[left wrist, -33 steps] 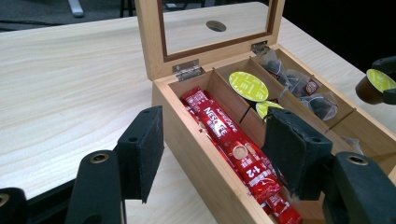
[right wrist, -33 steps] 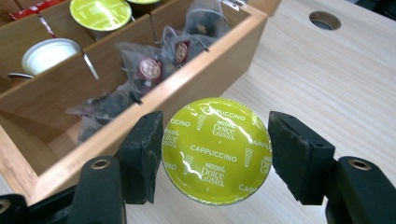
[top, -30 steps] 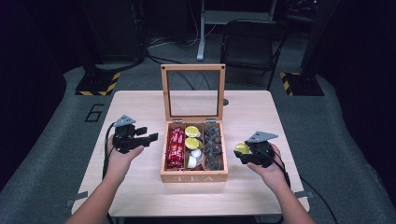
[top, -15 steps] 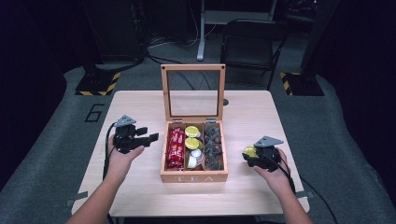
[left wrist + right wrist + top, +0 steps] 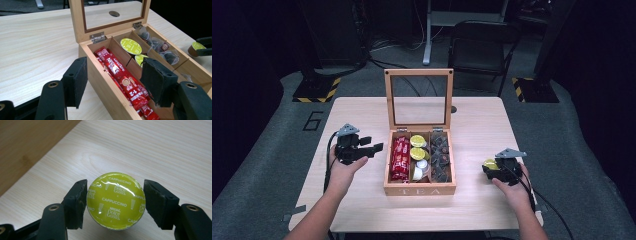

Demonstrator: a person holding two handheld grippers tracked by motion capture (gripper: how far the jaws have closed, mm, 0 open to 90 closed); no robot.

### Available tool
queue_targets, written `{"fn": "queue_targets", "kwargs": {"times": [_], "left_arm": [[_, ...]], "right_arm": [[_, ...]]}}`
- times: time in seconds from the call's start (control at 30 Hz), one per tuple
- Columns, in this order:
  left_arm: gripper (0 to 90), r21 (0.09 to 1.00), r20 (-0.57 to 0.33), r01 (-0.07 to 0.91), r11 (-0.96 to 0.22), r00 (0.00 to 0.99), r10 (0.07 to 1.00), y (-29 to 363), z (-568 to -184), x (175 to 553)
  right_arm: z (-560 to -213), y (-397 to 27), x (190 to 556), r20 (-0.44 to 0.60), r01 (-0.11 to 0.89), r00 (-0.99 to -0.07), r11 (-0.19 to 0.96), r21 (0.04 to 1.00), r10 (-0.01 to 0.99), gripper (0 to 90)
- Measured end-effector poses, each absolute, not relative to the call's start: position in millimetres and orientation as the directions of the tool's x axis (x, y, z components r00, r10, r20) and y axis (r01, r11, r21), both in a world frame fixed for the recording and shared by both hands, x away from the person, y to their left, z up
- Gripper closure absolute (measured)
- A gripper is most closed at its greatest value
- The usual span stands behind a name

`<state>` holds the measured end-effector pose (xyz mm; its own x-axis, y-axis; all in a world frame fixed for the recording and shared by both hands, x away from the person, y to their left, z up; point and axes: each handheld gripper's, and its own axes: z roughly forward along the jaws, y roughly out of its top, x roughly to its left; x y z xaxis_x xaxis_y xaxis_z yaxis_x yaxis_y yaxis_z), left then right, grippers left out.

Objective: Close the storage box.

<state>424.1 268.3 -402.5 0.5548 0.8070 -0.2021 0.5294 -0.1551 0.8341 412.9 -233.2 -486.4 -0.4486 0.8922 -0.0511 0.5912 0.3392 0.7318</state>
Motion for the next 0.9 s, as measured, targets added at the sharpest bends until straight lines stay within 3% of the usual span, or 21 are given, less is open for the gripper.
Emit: {"fn": "queue_targets", "kwargs": {"times": [0.9], "left_arm": [[38.1, 0.835, -0.210, 0.531, -0.147, 0.553, 0.806, 266.9, -402.5, 423.8]], "right_arm": [[-495.3, -234.2, 413.6, -0.061, 0.618, -0.425, 0.339, 0.710, 0.903, 31.2]]}}
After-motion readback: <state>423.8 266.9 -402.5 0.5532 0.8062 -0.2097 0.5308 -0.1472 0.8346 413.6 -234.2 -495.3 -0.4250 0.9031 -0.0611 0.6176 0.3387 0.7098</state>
